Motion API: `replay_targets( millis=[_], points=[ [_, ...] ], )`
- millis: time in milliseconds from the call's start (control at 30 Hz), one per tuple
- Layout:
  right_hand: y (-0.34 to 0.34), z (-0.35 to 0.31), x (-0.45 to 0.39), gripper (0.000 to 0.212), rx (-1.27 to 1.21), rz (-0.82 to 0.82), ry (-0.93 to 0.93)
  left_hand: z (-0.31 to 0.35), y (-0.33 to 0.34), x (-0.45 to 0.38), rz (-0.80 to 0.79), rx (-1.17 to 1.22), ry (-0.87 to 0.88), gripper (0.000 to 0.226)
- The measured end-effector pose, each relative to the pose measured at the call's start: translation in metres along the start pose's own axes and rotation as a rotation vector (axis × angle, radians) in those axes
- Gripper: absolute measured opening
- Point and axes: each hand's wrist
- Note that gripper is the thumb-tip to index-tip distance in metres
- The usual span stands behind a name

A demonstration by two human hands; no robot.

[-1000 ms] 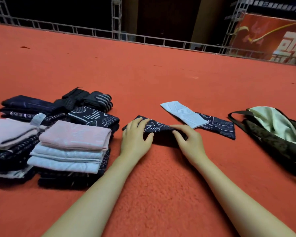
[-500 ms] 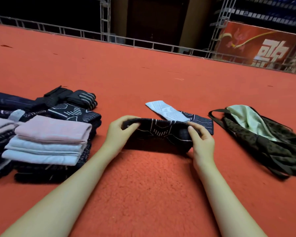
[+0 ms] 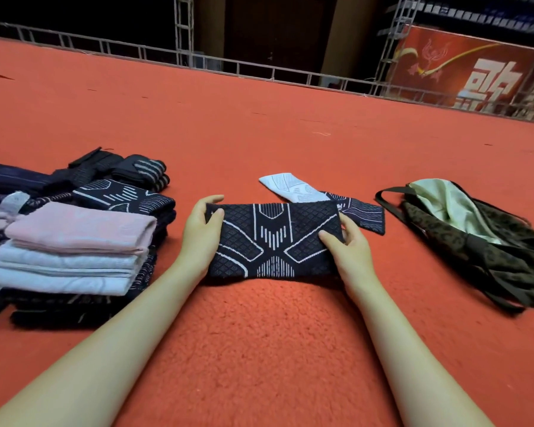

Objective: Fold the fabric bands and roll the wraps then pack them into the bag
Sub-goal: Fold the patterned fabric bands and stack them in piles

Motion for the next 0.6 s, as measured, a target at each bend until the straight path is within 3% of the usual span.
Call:
replay_targets(
  millis=[167, 267, 367, 433, 500, 600],
  points=[
    [-0.005, 0.005, -0.003, 0.035, 0.128, 0.044, 0.120, -0.014, -0.001, -0.004, -0.081, -0.390, 0.028, 0.045],
    [-0.008, 0.008, -0.003, 0.031, 0.318, 0.031, 0.187, -0.015, 0.002, 0.004, -0.136, -0.694, 0.155, 0.038],
    [-0.007, 0.004, 0.000, 0.030, 0.372, 0.035, 0.131, -0.015, 0.008, 0.012, -0.245, -0.782, 0.320, 0.031],
    [-0.004, -0.004, 0.004, 0.031, 0.261, 0.038, 0.113, -0.017, 0.014, 0.018, -0.349, -0.799, 0.383, 0.031],
    [0.003, -0.012, 0.011, 0.031, 0.105, -0.008, 0.084, -0.020, 0.020, 0.023, -0.425, -0.846, 0.370, 0.035],
    [0.016, -0.018, 0.022, 0.024, 0.091, -0.252, 0.026, -0.020, 0.024, 0.022, -0.421, -0.871, 0.308, 0.040]
  ],
)
Point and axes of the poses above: each hand's wrist, its own x-axis away from the middle knuckle, its own y-axis out of the palm, z = x × y, and after that the axes turned 10 degrees about x, right-handed
